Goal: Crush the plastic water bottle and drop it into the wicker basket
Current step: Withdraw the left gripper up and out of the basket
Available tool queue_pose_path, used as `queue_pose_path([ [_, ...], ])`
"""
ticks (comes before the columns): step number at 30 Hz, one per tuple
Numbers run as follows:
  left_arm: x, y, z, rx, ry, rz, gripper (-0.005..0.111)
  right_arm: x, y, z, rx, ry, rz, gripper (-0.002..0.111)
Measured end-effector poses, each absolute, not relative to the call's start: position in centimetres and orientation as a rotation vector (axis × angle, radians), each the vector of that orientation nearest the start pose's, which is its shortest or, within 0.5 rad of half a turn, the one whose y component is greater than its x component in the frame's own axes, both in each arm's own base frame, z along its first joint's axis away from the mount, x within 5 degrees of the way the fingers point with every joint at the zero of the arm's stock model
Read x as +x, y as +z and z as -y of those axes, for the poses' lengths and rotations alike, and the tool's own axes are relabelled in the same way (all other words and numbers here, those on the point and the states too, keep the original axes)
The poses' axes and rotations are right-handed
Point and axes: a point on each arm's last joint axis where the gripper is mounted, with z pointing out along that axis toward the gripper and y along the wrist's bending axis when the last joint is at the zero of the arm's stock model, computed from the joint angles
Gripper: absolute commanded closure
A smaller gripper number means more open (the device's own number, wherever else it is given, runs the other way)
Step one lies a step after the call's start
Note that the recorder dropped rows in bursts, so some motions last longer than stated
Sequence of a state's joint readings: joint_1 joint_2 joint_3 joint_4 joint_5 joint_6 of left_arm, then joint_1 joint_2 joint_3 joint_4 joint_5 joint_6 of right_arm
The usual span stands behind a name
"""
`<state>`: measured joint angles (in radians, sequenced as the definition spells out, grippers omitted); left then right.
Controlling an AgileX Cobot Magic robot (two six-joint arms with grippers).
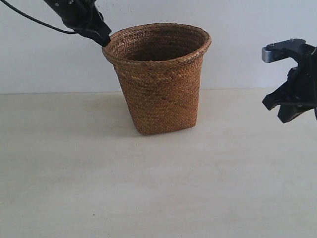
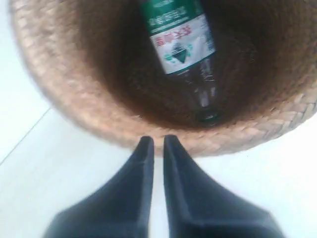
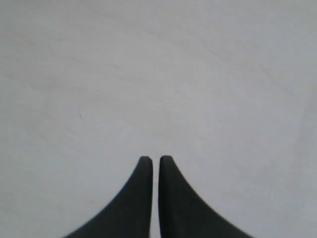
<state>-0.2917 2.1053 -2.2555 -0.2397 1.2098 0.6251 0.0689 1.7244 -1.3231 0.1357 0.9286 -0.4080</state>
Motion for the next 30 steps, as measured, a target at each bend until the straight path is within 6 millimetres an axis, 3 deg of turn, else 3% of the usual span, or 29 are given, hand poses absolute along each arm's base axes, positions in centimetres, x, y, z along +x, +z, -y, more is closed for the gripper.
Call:
queue_pose_path([
  [6,42.3,37.1,13.0,0.905,-0.153,-2.357,0.102,33.6,28.2,-1.8,-0.527,-0.106,-2.756,0.108],
  [12,39.1,36.8,11.4,0.831,-0.09,-2.476,0.102,31.9,29.7,1.4,-0.328,-0.066,-2.834,0.108],
  [16,35.7,36.9,10.4,0.781,-0.087,-2.539,0.102,30.9,30.8,2.7,-0.214,-0.06,-2.823,0.108],
  [21,32.0,37.2,9.3,0.714,-0.09,-2.489,0.102,29.2,32.5,2.4,-0.179,-0.045,-2.726,0.108],
  [30,25.5,37.4,7.0,0.641,-0.014,-2.278,0.102,23.7,33.8,1.9,-0.147,-0.096,-2.415,0.108],
])
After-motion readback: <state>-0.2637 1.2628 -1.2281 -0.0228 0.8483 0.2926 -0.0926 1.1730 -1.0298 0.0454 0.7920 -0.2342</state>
